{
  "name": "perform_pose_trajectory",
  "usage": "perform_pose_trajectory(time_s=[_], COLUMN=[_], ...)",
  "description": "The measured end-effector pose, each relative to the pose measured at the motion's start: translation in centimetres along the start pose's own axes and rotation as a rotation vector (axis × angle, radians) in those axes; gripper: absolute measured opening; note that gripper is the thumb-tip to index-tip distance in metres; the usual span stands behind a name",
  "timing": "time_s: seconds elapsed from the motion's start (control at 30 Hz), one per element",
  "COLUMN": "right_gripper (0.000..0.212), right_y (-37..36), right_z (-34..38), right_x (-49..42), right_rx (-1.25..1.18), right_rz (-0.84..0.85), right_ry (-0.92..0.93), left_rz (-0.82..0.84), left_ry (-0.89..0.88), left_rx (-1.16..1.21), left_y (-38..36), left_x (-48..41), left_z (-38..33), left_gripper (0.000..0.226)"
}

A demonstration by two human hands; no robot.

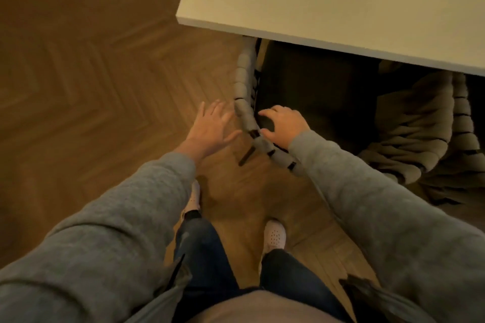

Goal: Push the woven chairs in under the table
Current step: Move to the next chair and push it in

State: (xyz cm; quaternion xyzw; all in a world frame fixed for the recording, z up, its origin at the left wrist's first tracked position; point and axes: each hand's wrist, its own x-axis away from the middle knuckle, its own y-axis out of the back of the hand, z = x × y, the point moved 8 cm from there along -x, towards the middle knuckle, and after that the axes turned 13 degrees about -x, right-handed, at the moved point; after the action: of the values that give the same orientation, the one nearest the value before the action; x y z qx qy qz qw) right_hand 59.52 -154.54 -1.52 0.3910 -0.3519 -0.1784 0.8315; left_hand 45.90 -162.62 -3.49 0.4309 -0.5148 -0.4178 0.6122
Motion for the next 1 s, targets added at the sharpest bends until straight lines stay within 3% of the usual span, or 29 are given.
perform_pose_trajectory(time_s=[0.13,0.33,0.63,0.8,1.0], right_gripper=[0.057,0.066,0.059,0.057,0.055], right_y=[-0.8,-3.9,-1.4,4.3,12.6], right_z=[6.0,15.2,24.7,25.0,22.4], right_x=[-6.0,-15.8,-28.8,-38.5,-49.3], right_rx=[0.032,-0.012,-0.035,-0.037,-0.102], right_rz=[-0.033,0.075,0.013,-0.113,-0.142], right_ry=[-0.063,-0.268,-0.314,-0.355,-0.427], left_rz=[0.188,0.37,0.369,0.31,0.296], left_ry=[0.183,0.137,0.011,-0.051,-0.152], left_rx=[0.026,-0.03,-0.153,-0.209,-0.343], left_y=[-2.3,-5.2,-2.9,-0.1,5.0], left_x=[0.2,-0.6,-10.0,-19.9,-33.8], left_z=[9.6,23.4,35.4,40.3,45.7], left_gripper=[0.07,0.079,0.084,0.081,0.075])
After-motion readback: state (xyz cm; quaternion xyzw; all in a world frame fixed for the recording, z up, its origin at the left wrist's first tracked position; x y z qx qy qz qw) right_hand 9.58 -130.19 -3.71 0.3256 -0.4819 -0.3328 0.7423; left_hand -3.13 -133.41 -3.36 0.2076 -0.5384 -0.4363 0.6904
